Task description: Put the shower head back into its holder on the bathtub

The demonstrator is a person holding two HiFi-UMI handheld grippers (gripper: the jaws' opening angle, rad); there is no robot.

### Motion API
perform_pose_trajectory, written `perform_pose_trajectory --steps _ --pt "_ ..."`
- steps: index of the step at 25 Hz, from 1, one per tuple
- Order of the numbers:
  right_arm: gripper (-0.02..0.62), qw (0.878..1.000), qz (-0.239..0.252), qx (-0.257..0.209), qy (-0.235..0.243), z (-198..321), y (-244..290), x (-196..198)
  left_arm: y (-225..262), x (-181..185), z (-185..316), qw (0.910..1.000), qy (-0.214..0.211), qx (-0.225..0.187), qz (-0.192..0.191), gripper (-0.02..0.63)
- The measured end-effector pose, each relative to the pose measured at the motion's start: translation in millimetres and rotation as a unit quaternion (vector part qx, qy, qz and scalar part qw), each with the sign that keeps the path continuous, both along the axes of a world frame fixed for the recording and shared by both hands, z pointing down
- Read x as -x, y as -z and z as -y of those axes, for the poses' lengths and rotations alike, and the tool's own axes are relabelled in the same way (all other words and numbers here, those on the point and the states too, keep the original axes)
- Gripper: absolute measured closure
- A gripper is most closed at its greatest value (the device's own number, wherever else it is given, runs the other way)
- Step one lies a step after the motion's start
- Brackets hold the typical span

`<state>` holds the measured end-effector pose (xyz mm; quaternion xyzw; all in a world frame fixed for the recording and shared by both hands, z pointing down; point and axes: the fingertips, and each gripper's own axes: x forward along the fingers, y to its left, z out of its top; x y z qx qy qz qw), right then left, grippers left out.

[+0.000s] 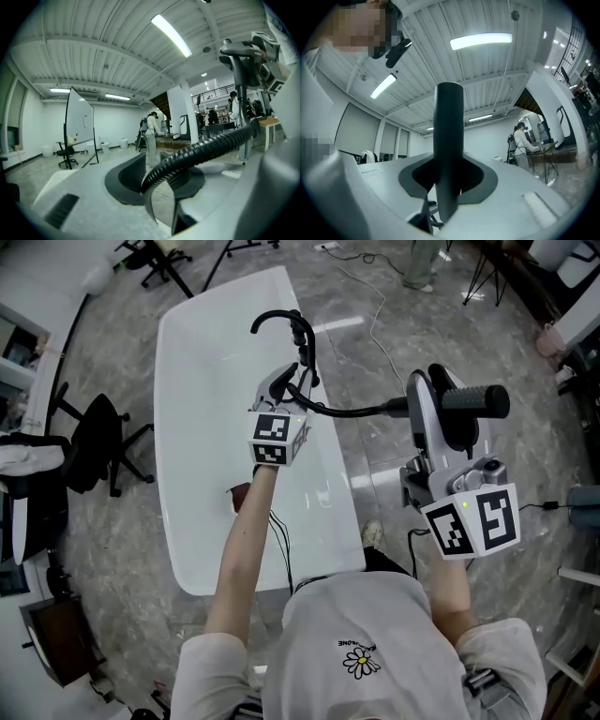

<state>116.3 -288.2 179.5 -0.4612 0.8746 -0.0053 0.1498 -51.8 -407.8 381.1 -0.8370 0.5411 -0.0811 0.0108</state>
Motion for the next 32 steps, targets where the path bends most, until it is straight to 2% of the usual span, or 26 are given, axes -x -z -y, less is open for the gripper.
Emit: perform_pose_trajectory --steps 3,8,14,17,25,29,32 --pt "0.491 1.000 0.001 0.001 -0.005 9.1 -2.5 -1.4 -46.3 -7.6 4.7 0.9988 -0.009 0.047 -0.014 0.467" --pt "0.492 1.000 -0.007 -0.008 0.008 31.9 -2.3 11.0 -117.8 -34.2 -2.6 0.9929 -0.050 0.108 0.010 0.441" --pt "0.492 0.997 -0.060 -0.015 0.041 75.9 -21.8 63.6 -186.1 -36.8 -1.2 0.9837 -0.044 0.172 -0.032 0.425" --pt "0.492 0.995 -0.074 0.004 0.060 104.3 -50.2 86.7 -201.8 -24.3 5.0 0.9818 -0.022 0.179 -0.060 0.425" --pt "0.492 0.987 -0.107 0.086 0.087 175.4 -163.1 135.1 -218.9 33.3 24.8 0.9750 0.034 0.165 -0.144 0.443" --pt "0.492 0.983 -0.105 0.118 0.096 211.3 -225.8 148.8 -234.0 56.9 19.0 0.9706 0.073 0.162 -0.162 0.503" --pt "0.491 0.979 -0.114 0.144 0.093 232.3 -276.6 158.1 -252.4 67.4 5.6 0.9667 0.096 0.171 -0.165 0.597"
